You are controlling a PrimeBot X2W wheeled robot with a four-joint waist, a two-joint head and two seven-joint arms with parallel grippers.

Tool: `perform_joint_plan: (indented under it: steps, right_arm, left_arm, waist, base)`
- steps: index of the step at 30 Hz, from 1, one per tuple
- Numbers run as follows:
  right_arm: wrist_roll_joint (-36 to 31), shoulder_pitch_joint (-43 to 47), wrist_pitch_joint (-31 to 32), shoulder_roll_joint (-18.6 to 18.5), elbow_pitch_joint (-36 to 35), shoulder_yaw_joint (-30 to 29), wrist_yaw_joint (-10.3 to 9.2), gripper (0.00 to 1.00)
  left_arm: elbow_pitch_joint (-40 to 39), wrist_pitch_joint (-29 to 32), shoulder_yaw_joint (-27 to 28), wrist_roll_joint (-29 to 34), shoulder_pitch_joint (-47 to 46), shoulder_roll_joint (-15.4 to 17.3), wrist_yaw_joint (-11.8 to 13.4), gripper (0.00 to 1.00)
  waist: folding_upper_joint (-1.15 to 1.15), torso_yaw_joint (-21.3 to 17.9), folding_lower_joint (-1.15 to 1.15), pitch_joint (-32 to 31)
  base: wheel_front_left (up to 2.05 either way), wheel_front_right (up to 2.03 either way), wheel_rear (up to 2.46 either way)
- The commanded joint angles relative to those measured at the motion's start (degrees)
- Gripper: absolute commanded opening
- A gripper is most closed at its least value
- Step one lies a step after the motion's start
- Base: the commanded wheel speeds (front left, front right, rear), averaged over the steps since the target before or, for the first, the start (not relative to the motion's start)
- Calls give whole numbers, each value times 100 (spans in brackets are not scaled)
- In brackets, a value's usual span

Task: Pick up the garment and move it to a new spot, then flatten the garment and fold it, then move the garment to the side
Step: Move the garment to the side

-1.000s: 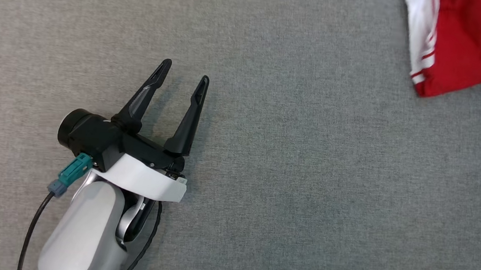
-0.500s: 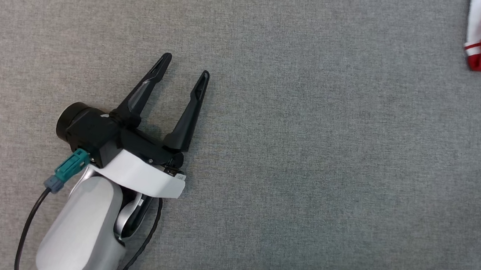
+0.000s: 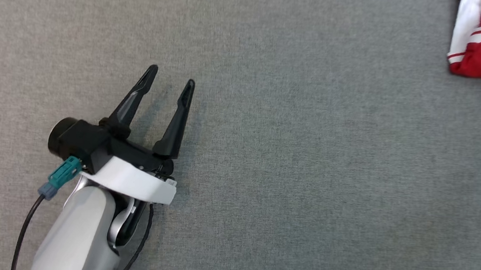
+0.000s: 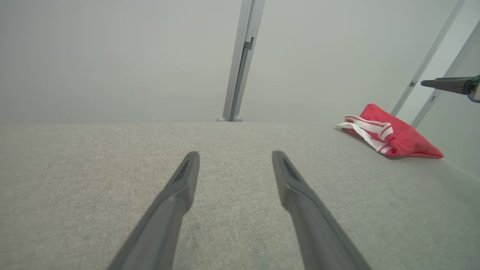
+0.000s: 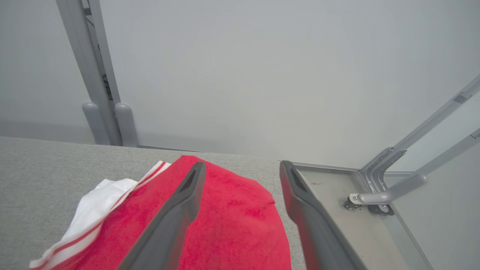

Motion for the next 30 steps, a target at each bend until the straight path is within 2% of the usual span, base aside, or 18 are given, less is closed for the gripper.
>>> perform_joint_plan:
  steps: [1,7,14,18,24,30]
  right_arm:
    - [-72,53,-189,80,-66,75,2,100]
    - [-77,413,-498,297,-538,232,2,100]
    - [109,1048,-642,261,-1266,138,2,100]
    - [169,1585,-678,231,-1789,-116,2,100]
    - [-181,2680,-672,328,-2749,-1080,2,100]
    - [-741,4048,-675,782,-3642,-2360,2,100]
  left_arm:
    - [12,-5,86,-27,115,28,0,100]
    - [-6,-5,349,-42,452,32,0,100]
    - [-83,-5,630,-21,813,52,46,100]
    - [-150,-5,766,-15,1034,58,60,100]
    - [-264,-5,957,-13,1322,78,112,100]
    - [-362,-5,1120,-32,1571,91,150,100]
  waist:
    - [0,-91,0,-324]
    - [0,-206,0,-964]
    - [0,-226,0,-1535]
    - [0,-213,0,-1815]
    - [0,-188,0,-2103]
    - [0,-121,0,-2276]
  base:
    - [0,0,0]
    - [0,0,0]
    - [0,0,0]
    - [0,0,0]
    - [0,0,0]
    - [0,0,0]
